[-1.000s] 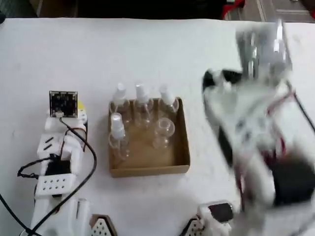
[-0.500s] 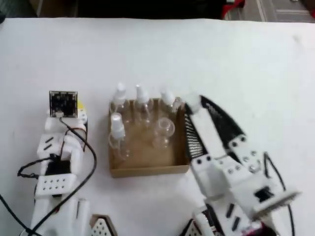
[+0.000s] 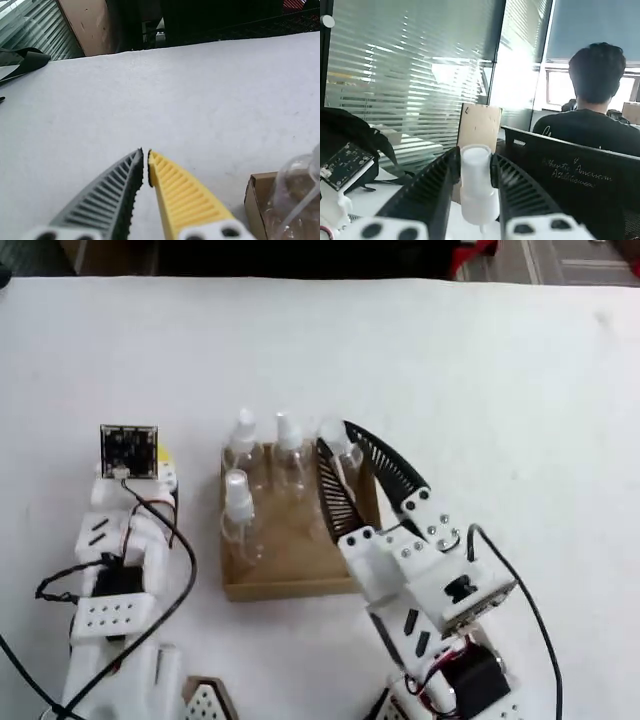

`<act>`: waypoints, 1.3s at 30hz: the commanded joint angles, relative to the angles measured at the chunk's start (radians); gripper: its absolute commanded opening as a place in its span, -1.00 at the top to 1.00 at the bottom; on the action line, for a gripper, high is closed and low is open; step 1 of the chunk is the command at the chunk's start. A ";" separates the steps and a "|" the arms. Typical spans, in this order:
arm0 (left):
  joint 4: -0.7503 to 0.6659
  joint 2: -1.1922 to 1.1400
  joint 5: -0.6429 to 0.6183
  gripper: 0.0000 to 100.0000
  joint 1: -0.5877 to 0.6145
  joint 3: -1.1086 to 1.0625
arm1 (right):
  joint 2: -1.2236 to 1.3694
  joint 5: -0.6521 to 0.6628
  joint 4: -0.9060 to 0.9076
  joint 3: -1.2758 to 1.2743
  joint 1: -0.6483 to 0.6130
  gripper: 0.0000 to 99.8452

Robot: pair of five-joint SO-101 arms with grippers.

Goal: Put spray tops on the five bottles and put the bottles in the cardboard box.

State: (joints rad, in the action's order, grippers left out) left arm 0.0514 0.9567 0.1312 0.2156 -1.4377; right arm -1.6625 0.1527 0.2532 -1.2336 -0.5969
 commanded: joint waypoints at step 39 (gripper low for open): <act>-0.028 0.005 0.006 0.95 -0.008 0.014 | -0.002 -0.084 0.254 -0.120 0.059 0.97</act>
State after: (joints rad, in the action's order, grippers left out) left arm 0.0514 0.9567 0.1312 0.2156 -1.4377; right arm -1.6594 0.0806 0.4480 -1.3579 -0.5508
